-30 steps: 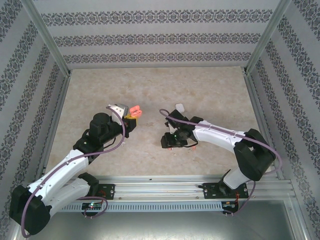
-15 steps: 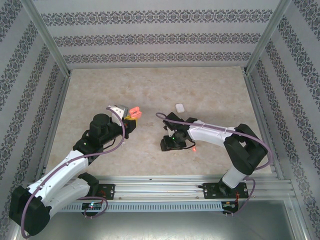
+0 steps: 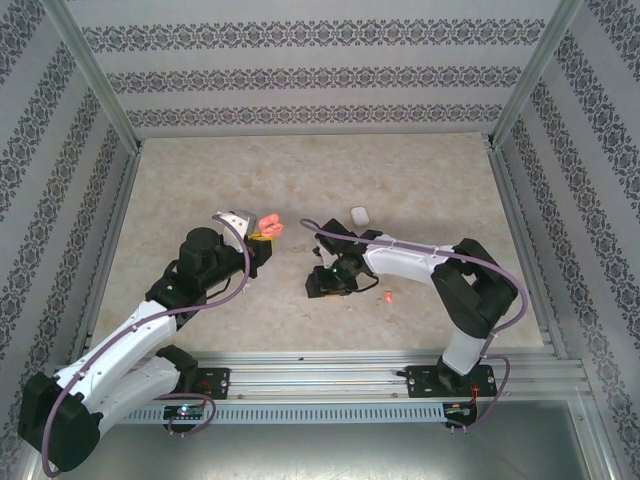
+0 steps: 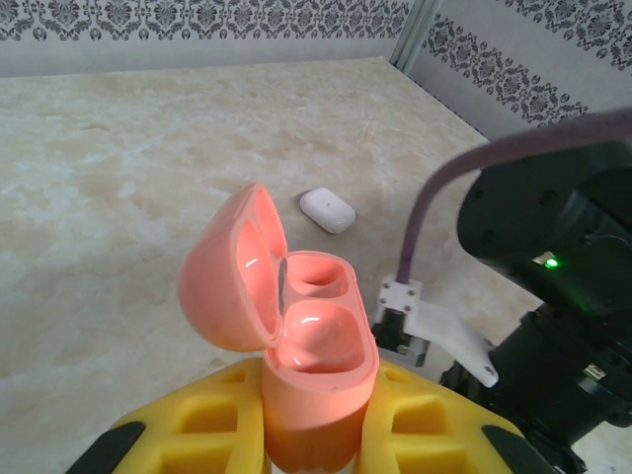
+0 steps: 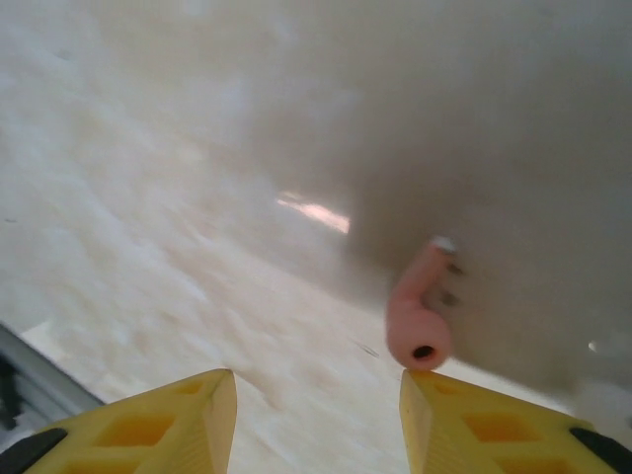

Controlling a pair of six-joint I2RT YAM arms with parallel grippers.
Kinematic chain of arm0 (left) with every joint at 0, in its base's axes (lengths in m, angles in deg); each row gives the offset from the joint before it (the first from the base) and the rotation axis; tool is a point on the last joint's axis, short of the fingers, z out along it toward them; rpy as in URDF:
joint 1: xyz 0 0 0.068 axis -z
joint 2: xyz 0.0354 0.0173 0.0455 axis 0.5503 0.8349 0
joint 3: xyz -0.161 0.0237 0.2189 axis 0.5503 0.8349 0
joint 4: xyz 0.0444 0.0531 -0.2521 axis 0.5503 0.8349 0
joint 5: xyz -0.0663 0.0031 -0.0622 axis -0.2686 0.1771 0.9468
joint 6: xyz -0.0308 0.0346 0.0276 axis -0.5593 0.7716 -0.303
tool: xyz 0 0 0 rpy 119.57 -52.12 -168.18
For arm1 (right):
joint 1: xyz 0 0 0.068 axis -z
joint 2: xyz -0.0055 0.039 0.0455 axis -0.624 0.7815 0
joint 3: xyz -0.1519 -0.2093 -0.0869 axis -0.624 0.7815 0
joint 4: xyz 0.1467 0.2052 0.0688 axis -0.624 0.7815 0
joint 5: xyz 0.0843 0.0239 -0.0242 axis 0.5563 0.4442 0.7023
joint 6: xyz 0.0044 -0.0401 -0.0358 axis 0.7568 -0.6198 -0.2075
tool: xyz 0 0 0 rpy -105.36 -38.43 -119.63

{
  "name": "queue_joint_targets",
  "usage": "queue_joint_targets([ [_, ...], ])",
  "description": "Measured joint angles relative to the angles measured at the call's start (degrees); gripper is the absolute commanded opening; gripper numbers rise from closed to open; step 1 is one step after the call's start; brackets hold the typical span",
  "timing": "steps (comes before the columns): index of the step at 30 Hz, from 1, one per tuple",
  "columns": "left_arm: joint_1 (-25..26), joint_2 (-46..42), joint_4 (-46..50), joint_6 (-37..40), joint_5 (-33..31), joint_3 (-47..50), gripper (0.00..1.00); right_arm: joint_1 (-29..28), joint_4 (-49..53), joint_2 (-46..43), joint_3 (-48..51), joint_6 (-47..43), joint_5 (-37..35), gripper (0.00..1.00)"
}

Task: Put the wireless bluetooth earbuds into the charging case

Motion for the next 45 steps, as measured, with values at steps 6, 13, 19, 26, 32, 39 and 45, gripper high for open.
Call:
queue_joint_targets([
  [6,0.0,-0.96,1.53,0.07,-0.83,0.0,0.0,0.02,-5.42,2.58,-4.96,1.66,7.65,0.46],
  [13,0.0,-1.92,2.91,0.2,-1.7,0.0,0.0,2.16,-6.75,2.25,-7.08,1.31,10.82,0.42],
  [19,0.0,-1.84,2.95,0.2,-1.68,0.0,0.0,5.86,-2.16,4.52,-9.42,-4.2,8.57,0.41],
  [26,0.0,-1.7,3.52,0.2,-1.68,0.0,0.0,6.03,0.92,11.26,-12.46,-9.66,7.52,0.4],
  [32,0.0,-1.88,4.26,0.2,-1.73,0.0,0.0,6.1,3.3,12.72,-12.26,-11.61,7.17,0.41],
  [39,0.0,-1.9,4.28,0.2,-1.7,0.0,0.0,6.32,1.75,12.04,-9.68,-11.87,7.76,0.41],
  [45,0.0,-1.9,4.26,0.17,-1.7,0.0,0.0,6.45,0.24,9.16,-5.49,-10.84,8.04,0.41],
])
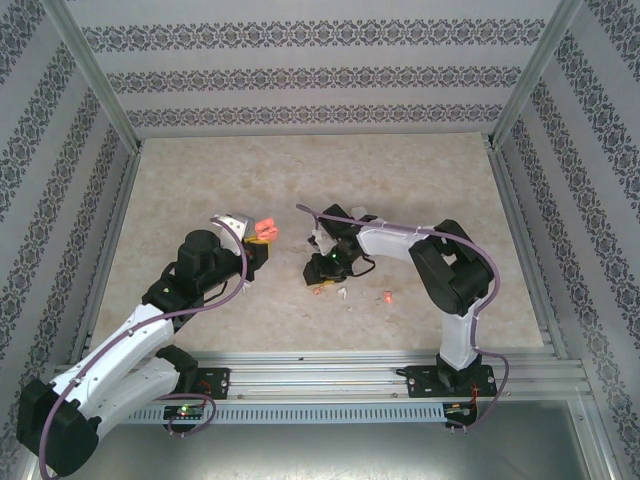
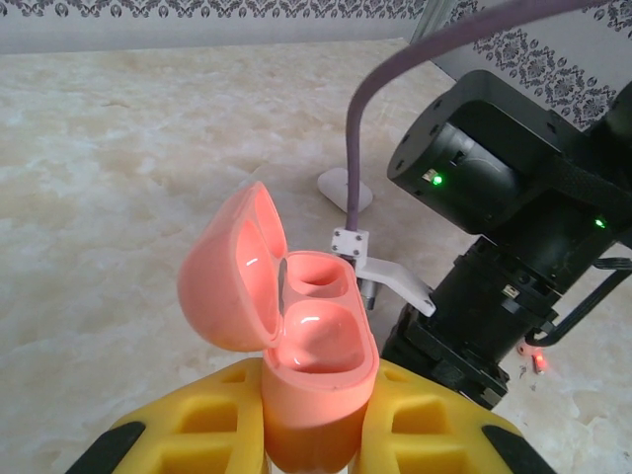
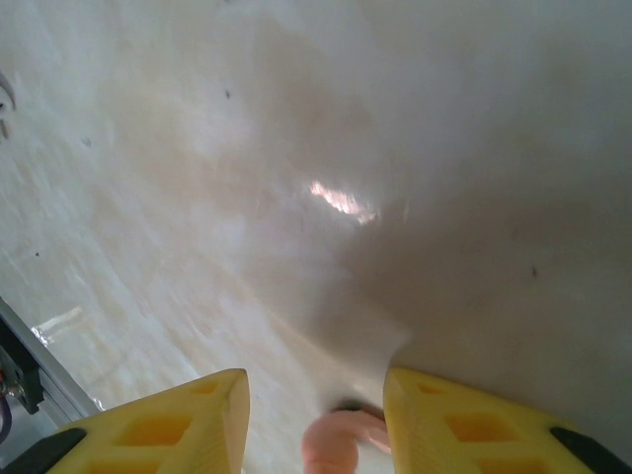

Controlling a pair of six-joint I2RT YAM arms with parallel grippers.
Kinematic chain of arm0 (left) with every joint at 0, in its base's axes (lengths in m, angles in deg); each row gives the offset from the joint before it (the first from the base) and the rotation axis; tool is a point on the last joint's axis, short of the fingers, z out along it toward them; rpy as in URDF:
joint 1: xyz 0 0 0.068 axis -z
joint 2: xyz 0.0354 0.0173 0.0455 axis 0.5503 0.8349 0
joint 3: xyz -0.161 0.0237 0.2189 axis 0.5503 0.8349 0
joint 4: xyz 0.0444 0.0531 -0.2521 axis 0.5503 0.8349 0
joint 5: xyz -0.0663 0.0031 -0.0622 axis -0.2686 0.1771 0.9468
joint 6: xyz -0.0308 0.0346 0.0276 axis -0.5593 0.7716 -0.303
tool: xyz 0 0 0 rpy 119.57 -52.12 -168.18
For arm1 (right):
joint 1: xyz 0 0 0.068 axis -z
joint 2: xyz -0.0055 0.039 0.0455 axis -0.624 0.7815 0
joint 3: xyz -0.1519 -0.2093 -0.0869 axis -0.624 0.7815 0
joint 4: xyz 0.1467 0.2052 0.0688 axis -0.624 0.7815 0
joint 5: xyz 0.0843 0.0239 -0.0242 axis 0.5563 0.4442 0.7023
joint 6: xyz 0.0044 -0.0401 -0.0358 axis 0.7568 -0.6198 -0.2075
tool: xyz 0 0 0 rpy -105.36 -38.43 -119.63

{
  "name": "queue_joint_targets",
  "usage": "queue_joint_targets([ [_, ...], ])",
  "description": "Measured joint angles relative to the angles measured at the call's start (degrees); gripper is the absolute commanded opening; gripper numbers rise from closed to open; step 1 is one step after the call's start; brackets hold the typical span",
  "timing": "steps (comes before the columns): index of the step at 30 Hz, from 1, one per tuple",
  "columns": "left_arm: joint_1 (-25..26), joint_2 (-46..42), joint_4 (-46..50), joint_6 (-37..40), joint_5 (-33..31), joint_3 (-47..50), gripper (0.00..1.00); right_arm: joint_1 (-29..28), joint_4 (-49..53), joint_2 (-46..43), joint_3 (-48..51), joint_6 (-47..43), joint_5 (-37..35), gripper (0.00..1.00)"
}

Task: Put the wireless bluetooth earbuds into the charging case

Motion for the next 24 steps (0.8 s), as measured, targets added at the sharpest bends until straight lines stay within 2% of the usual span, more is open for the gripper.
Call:
queue_joint_targets([
  [6,0.0,0.0,0.0,0.0,0.02,0.0,0.0,-0.57,-0.42,-2.12,2.67,1.92,-0.04,0.43],
  [15,0.0,0.0,0.0,0.0,0.02,0.0,0.0,-4.46,1.64,-4.13,4.2,5.31,-0.22,0.45],
  [24,0.0,-0.02,0.0,0.0,0.0,0.0,0.0,-4.83,9.88,-6.86,-1.9,5.27,-8.37,0.45],
])
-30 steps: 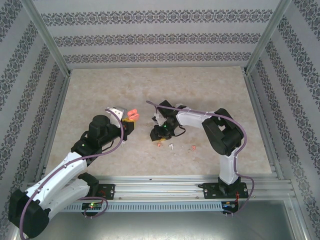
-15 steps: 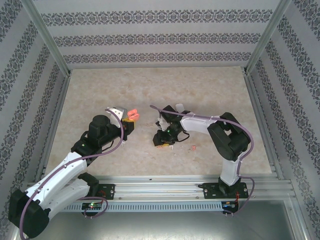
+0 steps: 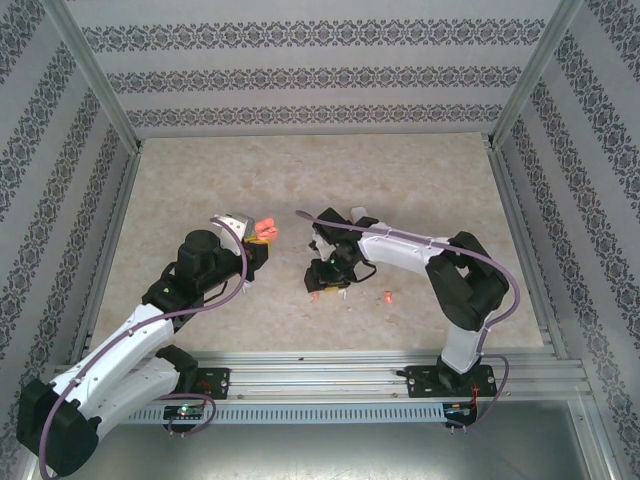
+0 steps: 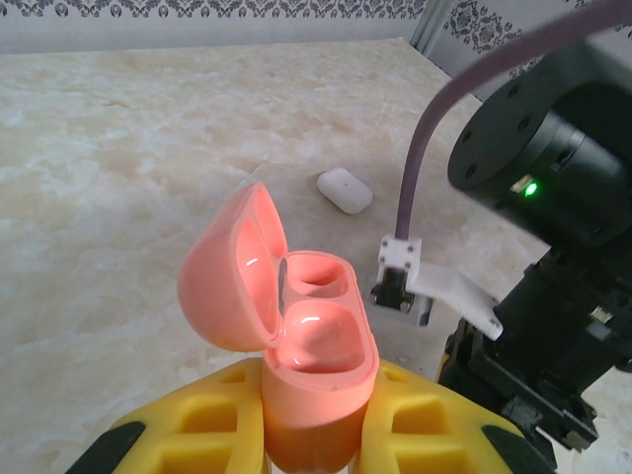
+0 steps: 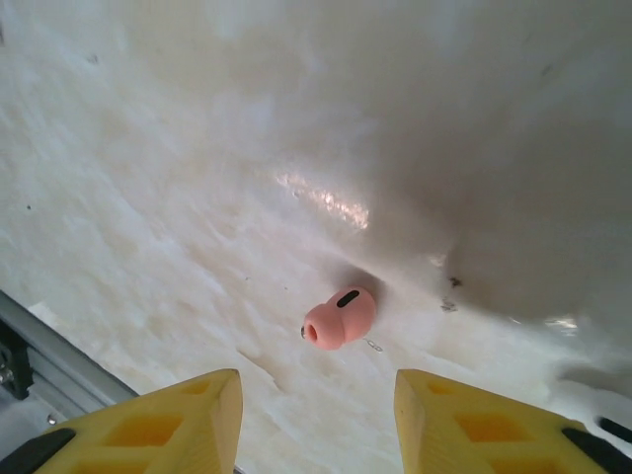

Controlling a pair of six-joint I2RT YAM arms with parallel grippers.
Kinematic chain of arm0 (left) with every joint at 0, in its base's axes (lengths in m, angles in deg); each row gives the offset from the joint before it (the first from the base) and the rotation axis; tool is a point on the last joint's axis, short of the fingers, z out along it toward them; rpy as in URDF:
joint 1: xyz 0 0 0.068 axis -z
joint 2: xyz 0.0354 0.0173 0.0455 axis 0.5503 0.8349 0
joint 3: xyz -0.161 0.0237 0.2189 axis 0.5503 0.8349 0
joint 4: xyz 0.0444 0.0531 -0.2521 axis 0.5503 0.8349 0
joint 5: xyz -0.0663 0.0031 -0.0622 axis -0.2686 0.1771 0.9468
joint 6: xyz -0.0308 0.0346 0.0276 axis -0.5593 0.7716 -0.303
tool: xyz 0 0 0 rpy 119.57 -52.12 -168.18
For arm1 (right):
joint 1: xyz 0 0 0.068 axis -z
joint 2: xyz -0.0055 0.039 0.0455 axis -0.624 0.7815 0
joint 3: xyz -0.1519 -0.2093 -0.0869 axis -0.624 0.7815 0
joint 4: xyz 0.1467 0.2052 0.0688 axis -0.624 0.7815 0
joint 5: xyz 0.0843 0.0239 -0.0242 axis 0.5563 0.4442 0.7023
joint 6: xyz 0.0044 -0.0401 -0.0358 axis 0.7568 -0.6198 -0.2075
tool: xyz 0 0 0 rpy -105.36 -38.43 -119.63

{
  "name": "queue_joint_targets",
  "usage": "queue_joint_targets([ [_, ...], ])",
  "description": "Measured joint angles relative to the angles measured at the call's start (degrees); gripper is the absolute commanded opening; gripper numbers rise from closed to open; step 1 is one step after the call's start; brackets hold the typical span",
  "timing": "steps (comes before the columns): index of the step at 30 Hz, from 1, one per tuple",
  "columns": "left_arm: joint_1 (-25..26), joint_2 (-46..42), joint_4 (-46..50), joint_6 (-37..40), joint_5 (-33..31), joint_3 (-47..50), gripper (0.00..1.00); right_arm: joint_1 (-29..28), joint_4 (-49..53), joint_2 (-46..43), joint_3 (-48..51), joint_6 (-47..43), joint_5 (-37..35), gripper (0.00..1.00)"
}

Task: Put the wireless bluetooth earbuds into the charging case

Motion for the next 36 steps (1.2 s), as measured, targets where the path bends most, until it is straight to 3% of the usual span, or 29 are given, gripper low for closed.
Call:
queue_joint_targets([
  [9,0.0,0.0,0.04,0.02,-1.07,0.0,0.0,-3.43,2.97,-0.35,-2.73,4.59,-4.66,0.45],
  [15,0.0,0.0,0.55,0.28,-1.09,0.0,0.0,-4.9,4.33,4.66,-6.64,6.05,-6.1,0.45],
  [36,0.0,-0.57,1.99,1.77,-1.25,0.0,0.0,-4.98,8.11,10.45,-9.18,6.08,-9.53,0.41],
])
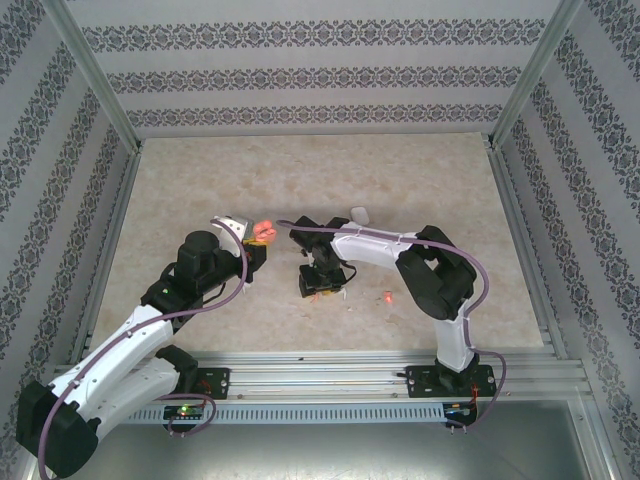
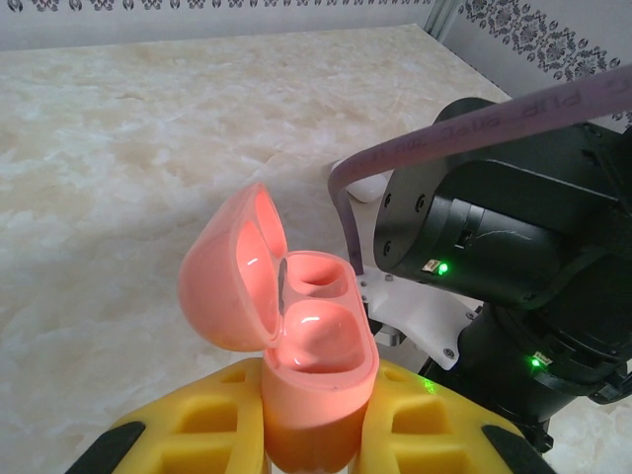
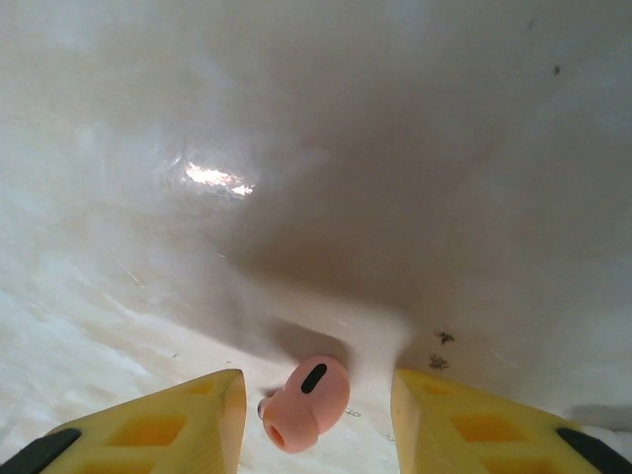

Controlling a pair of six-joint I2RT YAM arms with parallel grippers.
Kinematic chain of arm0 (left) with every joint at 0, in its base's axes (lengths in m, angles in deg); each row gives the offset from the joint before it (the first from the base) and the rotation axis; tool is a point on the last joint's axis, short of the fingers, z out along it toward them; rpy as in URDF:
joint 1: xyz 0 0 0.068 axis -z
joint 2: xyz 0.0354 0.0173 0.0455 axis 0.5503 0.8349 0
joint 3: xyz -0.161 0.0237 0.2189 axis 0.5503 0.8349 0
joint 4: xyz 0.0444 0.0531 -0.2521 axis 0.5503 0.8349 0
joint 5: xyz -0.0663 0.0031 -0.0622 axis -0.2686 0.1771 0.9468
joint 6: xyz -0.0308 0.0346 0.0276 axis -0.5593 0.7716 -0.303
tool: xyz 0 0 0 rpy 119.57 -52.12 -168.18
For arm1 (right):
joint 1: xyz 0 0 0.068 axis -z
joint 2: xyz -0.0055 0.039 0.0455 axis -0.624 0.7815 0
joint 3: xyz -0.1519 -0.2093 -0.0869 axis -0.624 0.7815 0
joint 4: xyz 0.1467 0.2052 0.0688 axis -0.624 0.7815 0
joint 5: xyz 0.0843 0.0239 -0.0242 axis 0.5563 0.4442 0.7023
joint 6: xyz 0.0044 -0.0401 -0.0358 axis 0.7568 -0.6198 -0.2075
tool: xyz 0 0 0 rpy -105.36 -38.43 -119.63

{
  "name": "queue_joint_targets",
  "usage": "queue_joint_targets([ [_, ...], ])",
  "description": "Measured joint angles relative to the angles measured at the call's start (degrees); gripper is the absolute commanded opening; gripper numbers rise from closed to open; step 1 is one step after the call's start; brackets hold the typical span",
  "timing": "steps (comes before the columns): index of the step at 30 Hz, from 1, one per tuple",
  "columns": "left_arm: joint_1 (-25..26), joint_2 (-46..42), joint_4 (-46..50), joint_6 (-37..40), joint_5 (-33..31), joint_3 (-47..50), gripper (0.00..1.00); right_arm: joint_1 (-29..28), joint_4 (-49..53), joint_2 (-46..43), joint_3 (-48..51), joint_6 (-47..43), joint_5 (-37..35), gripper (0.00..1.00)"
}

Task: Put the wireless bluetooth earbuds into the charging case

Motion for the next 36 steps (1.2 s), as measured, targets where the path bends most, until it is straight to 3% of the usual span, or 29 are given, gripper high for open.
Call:
queue_joint_targets([
  [14,0.0,0.0,0.0,0.02,0.04,0.0,0.0,0.0,-0.28,0.11,0.0,-0.02,0.09,0.2],
  [24,0.0,-0.15,-0.02,0.02,0.26,0.0,0.0,0.0,-2.69,-1.27,1.62,-0.28,0.66,0.15],
  [36,0.0,-1.84,-2.19,0.0,3.19,0.24,0.0,0.0,-10.91,-15.89,5.97,-5.18,-2.91,0.09],
])
